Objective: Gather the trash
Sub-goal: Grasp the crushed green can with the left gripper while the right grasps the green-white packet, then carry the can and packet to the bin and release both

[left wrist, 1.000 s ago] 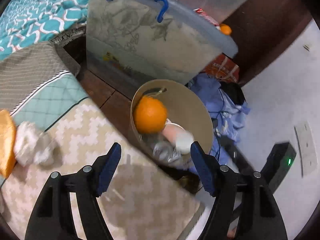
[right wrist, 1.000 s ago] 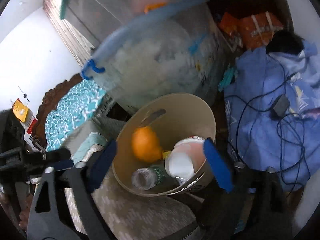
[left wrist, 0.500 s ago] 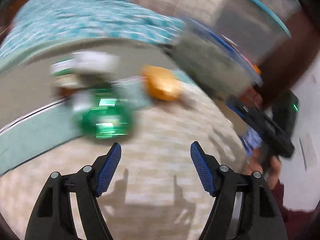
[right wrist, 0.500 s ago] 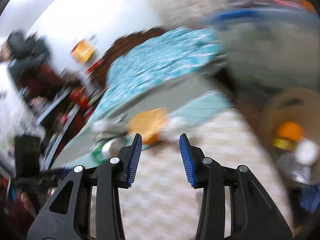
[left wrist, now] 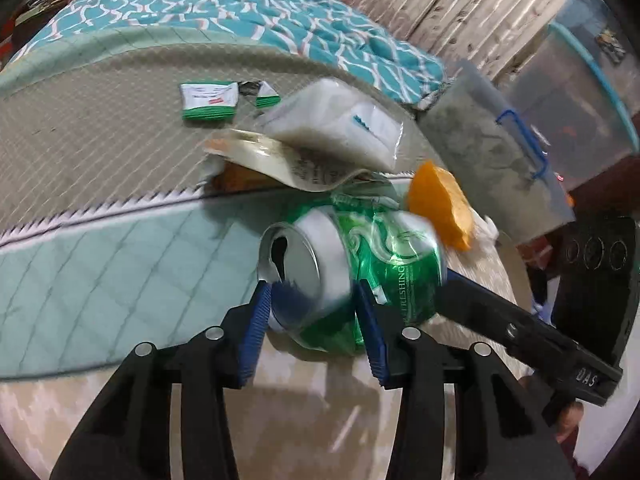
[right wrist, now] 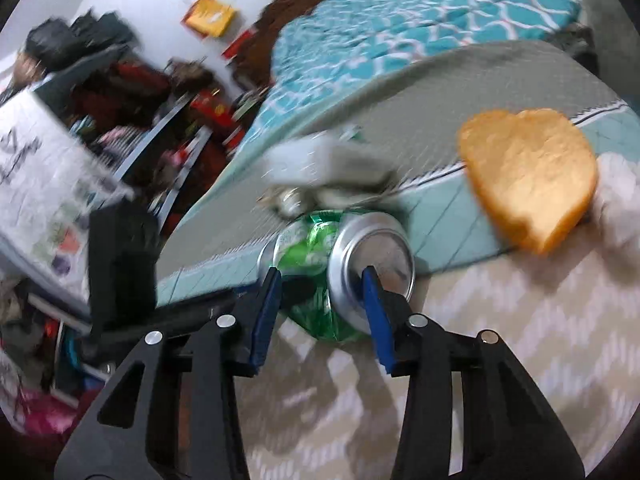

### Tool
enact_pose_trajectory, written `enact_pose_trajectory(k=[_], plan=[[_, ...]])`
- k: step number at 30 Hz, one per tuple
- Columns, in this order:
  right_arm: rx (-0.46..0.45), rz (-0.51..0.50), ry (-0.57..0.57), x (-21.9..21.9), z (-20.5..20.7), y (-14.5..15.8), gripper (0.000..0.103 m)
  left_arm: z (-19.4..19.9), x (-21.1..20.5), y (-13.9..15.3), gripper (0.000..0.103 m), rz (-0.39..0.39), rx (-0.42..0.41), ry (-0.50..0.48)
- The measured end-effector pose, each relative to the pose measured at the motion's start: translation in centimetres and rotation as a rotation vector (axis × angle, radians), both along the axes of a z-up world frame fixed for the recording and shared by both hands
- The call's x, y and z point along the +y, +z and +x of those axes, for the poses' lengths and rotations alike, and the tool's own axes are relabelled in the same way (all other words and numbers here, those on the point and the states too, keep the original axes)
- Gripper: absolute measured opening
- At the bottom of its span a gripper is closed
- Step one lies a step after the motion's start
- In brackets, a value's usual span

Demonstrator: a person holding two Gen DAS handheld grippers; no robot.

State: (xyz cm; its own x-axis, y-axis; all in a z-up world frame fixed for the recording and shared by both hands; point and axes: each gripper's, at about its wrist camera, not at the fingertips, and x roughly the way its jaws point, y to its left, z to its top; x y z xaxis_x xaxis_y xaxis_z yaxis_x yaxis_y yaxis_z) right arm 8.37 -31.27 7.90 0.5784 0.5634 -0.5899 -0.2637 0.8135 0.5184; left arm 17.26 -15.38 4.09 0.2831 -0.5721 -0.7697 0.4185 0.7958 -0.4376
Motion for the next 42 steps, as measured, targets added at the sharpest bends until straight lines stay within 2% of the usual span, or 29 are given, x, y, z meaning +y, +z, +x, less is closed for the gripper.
enact_pose_trajectory(k=[2, 4, 5, 8, 9, 10, 12, 14, 16, 17, 20, 22, 23, 24, 25, 27, 28, 29, 31, 33, 37, 40, 42], plan=[[-0.056, -0.047, 0.048, 1.0, -1.3, 1.3, 0.048, -1.9, 2.6, 0.3, 0.04, 0.026, -0.039, -0.004], [-0.134, -0.146, 0.002, 1.5, -1.4, 2.9, 0.068, -3.4, 6.4, 0.1, 0.04, 0.017, -0.025, 0.027], [-0.167, -0.191, -0.021, 1.7, -1.1, 3.6, 0.071, -4.1, 8.3, 0.0, 0.04, -0.002, -0.013, 0.051], [-0.175, -0.243, -0.047, 2.4, 2.4, 5.1, 0.074, -6.3, 13.3, 0.1, 0.04, -0.024, -0.015, 0.143], [-0.172, -0.248, -0.059, 2.8, 4.6, 5.7, 0.077, -7.1, 14.6, 0.0, 0.041, -0.042, -0.013, 0.169], [-0.166, -0.256, -0.07, 3.2, 6.2, 5.9, 0.085, -7.8, 15.7, -0.2, 0.041, -0.067, -0.007, 0.191], [-0.099, -0.341, -0.099, 4.5, 12.3, 6.0, 0.087, -9.1, 16.9, -0.3, 0.041, -0.093, -0.007, 0.219], [0.02, -0.392, -0.061, 6.1, 17.9, 4.7, 0.087, -9.9, 17.3, -0.3, 0.041, -0.084, -0.028, 0.228], [0.147, -0.441, -0.07, 7.0, 22.6, 2.9, 0.087, -10.3, 17.2, -0.1, 0.041, -0.071, -0.038, 0.235], [0.237, -0.469, -0.069, 7.5, 25.5, 1.4, 0.087, -10.3, 17.0, 0.0, 0.041, -0.064, -0.041, 0.235], [0.344, -0.527, -0.075, 8.3, 28.6, -0.8, 0.087, -10.7, 16.7, 0.1, 0.041, -0.047, -0.05, 0.23], [0.356, -0.611, -0.049, 9.9, 29.2, -1.7, 0.086, -11.1, 16.6, 0.0, 0.041, -0.041, -0.062, 0.226], [0.366, -0.644, 0.005, 11.3, 29.1, -2.4, 0.083, -11.3, 16.5, 0.0, 0.041, -0.039, -0.068, 0.225], [0.362, -0.682, 0.031, 12.2, 28.8, -3.0, 0.072, -11.4, 16.5, 0.0, 0.041, -0.039, -0.07, 0.224], [0.306, -0.74, 0.053, 13.5, 27.9, -2.9, 0.061, -11.4, 16.5, 0.0, 0.041, -0.04, -0.07, 0.224], [0.284, -0.739, 0.122, 15.1, 26.4, -2.6, 0.039, -11.1, 16.3, 0.0, 0.041, -0.044, -0.065, 0.226], [0.259, -0.751, 0.165, 16.0, 25.1, -2.4, 0.025, -11.2, 16.3, -0.1, 0.041, -0.047, -0.061, 0.228], [0.241, -0.764, 0.194, 16.7, 24.3, -2.2, 0.02, -11.2, 16.5, 0.0, 0.041, -0.049, -0.057, 0.231], [0.194, -0.741, 0.271, 17.9, 21.1, -1.4, 0.015, -11.4, 16.9, 0.1, 0.041, -0.043, -0.054, 0.244], [0.147, -0.69, 0.319, 18.4, 18.2, -0.4, 0.015, -11.8, 17.5, 0.3, 0.041, -0.047, -0.048, 0.259], [0.058, -0.489, 0.373, 16.5, 10.0, 2.5, 0.015, -13.3, 18.6, 1.1, 0.041, -0.081, -0.051, 0.278], [0.001, -0.382, 0.357, 14.0, 3.5, 2.9, 0.015, -14.4, 18.3, 1.9, 0.041, -0.089, -0.067, 0.254], [-0.014, -0.349, 0.305, 11.7, 0.1, 2.4, 0.015, -14.9, 17.2, 2.3, 0.041, -0.077, -0.075, 0.226]])
